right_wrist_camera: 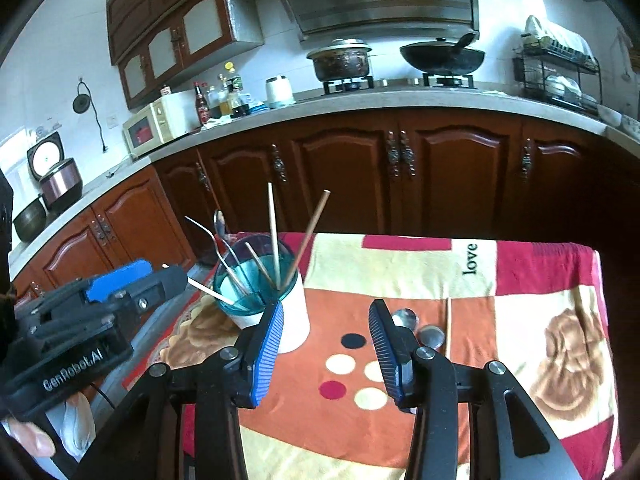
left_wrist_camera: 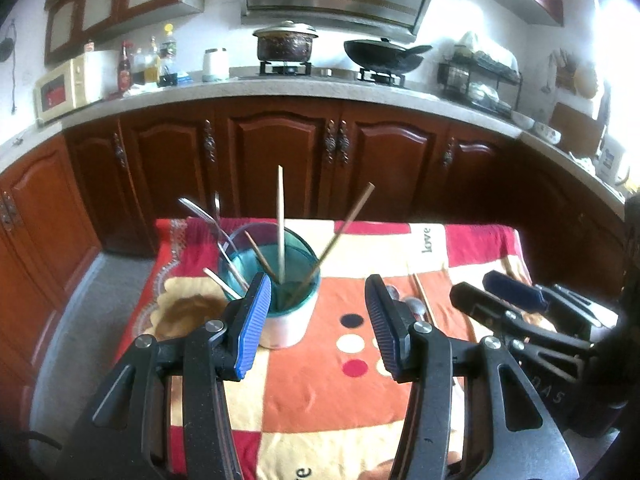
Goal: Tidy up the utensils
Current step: 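Move both open grippers back over the remaining spoons and chopstick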
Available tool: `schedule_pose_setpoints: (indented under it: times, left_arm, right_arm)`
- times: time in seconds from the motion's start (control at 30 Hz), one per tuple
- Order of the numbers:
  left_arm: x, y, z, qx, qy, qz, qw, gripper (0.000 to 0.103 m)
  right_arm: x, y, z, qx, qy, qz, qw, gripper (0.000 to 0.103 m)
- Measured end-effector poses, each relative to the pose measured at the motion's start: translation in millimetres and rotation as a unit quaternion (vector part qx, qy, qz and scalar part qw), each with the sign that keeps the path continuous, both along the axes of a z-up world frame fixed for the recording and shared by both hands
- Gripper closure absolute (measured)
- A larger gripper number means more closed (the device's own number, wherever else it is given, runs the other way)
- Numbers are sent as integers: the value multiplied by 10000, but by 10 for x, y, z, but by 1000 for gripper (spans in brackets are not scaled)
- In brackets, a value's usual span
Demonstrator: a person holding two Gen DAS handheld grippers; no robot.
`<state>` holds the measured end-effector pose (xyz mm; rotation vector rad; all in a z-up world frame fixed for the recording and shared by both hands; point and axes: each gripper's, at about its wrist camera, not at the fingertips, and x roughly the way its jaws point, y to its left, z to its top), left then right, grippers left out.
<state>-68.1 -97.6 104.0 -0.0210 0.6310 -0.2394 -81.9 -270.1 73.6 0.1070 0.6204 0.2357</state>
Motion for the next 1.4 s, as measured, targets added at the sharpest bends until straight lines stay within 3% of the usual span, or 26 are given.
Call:
schedule_pose_setpoints:
  times: [0.63, 0.87, 0.97, 1.4]
  left_arm:
    - [86, -354, -380, -251, 705, -414, 9963, 54]
    - [187, -466, -525, -267, 887, -504, 9944, 54]
    - [242, -503, -581, -280, 965, -538, 9935, 46]
    - [503, -622, -941, -196, 1380, -544, 9887, 46]
  right_arm:
    - [-64, -362, -212, -117, 250, -439, 9987, 60]
    - [0, -522, -387, -79, 478, -584, 9971, 60]
    - [44, -568, -445, -68, 562, -626, 9964, 60]
    - [292, -875, -829, 75, 1067, -741, 9915, 60]
